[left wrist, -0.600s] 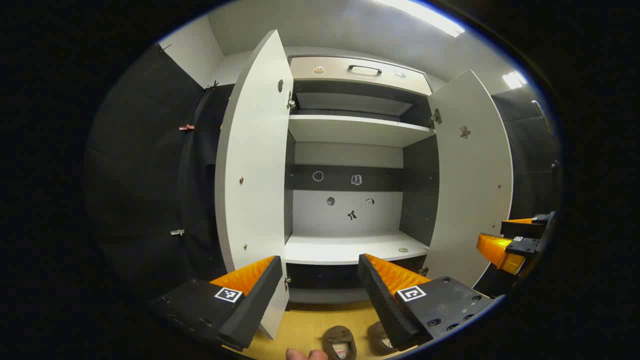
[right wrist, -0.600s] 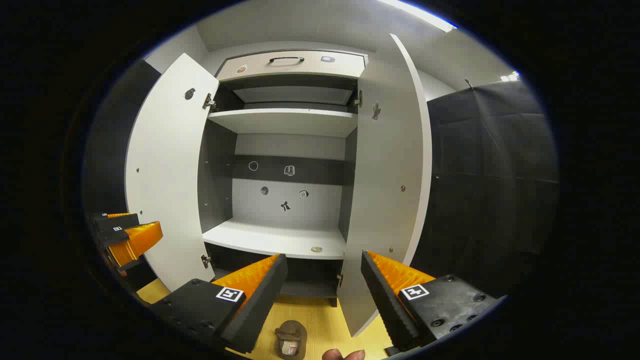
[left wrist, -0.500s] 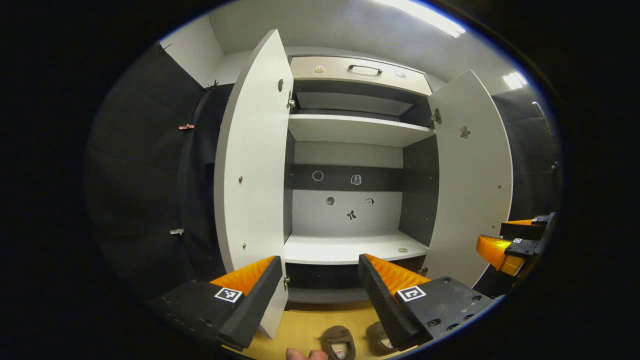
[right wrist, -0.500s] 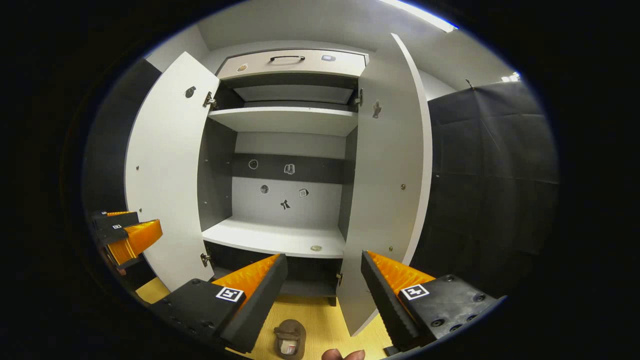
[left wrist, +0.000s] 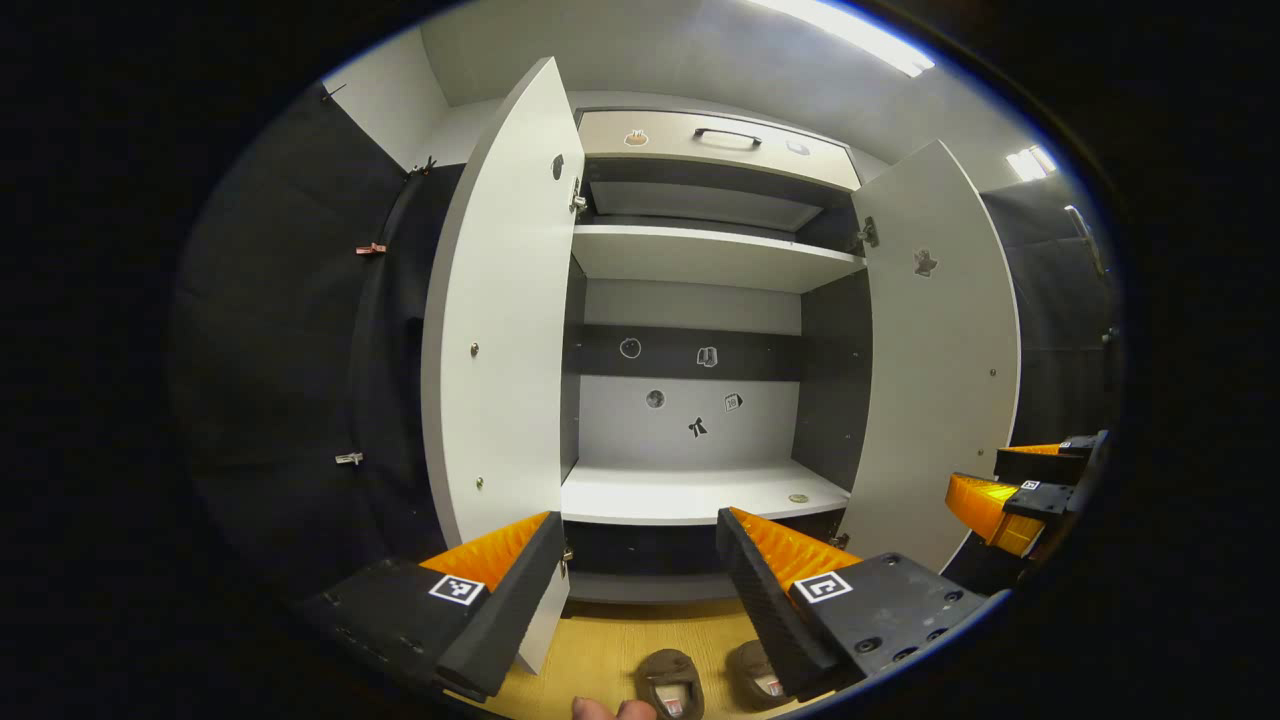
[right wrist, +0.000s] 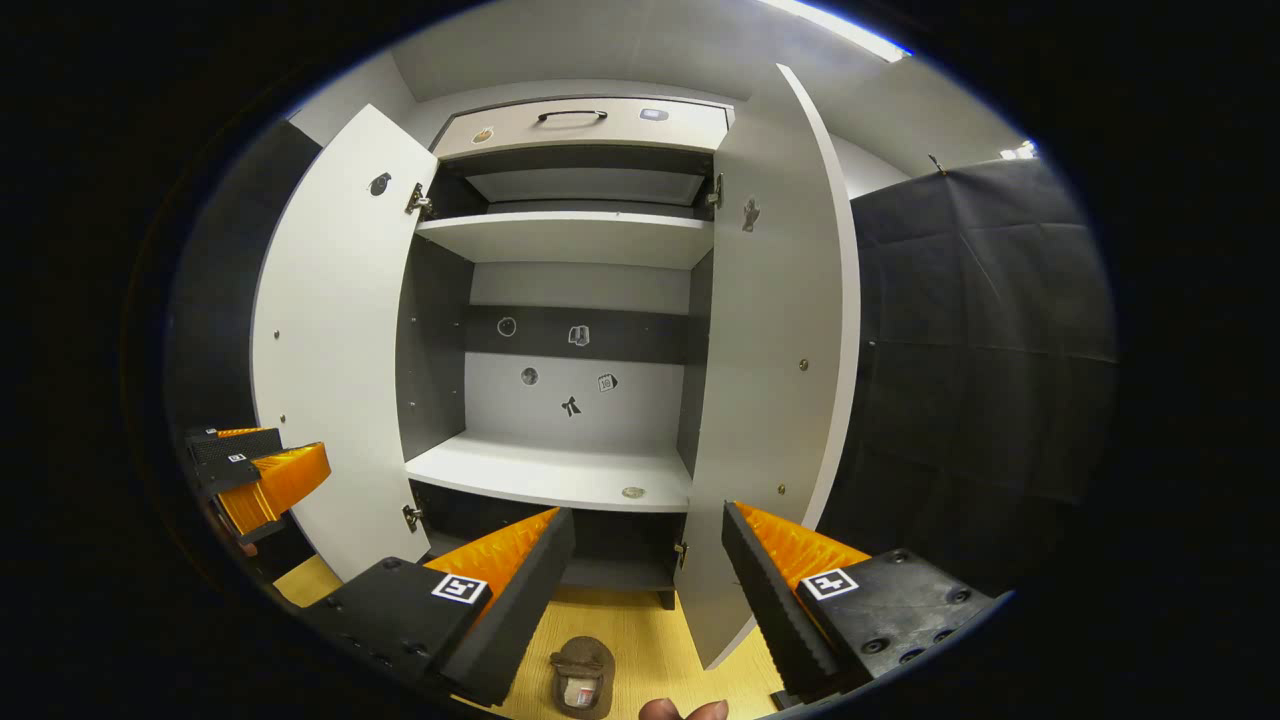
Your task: Grab one shoe with the right hand and put it into the shoe cabinet, grab the other shoe with the left hand and put it into the shoe cabinet; then close the right door with the right hand and the left door with the left hand.
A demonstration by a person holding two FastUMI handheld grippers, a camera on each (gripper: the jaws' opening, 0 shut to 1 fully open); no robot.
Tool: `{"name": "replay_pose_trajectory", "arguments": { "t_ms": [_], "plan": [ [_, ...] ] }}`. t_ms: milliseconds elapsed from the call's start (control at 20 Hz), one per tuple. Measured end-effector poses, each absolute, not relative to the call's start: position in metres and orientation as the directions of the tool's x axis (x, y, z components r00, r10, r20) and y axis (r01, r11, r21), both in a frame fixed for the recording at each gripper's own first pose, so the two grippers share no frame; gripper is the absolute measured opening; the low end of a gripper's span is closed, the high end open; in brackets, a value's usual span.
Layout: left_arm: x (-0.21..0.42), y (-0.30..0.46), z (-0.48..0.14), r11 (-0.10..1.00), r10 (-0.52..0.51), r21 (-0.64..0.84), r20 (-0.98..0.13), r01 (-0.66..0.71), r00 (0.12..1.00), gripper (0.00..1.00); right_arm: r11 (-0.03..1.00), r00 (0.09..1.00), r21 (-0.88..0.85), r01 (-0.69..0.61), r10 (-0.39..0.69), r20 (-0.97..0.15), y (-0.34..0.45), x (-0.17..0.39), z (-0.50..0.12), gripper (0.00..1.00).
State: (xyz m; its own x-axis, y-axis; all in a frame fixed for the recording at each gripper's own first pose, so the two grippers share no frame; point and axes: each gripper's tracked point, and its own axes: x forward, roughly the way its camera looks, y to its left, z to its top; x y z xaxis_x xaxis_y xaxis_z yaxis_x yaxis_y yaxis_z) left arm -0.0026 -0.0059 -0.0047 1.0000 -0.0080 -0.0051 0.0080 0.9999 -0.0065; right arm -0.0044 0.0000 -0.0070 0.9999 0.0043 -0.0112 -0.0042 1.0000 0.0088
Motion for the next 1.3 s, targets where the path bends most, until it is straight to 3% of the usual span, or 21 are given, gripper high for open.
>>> {"name": "replay_pose_trajectory", "arguments": {
  "t_ms": [200, 450, 850, 1300],
  "plan": [
    [-0.006, -0.003, -0.008, 1.000, -0.005, -0.003, -0.007, 0.005, 1.000, 0.96, 1.000, 0.999, 0.020, -0.020, 0.021, -0.030, 0.005, -0.007, -0.013, 0.98],
    [-0.009, 0.005, -0.013, 1.000, 0.005, -0.002, -0.004, -0.005, 1.000, 0.96, 0.995, 0.982, 0.043, -0.095, 0.101, -0.160, 0.030, -0.011, -0.057, 0.98],
    [-0.011, 0.022, -0.046, 0.999, 0.032, -0.020, -0.042, -0.032, 0.999, 0.96, 0.974, 0.856, 0.111, -0.198, 0.227, -0.464, 0.087, -0.029, -0.213, 0.99],
    [-0.020, 0.039, -0.080, 0.997, 0.073, -0.021, -0.079, -0.075, 0.994, 0.96, 0.971, 0.692, 0.194, -0.143, 0.238, -0.681, 0.111, -0.023, -0.369, 0.97]
  ]
}}
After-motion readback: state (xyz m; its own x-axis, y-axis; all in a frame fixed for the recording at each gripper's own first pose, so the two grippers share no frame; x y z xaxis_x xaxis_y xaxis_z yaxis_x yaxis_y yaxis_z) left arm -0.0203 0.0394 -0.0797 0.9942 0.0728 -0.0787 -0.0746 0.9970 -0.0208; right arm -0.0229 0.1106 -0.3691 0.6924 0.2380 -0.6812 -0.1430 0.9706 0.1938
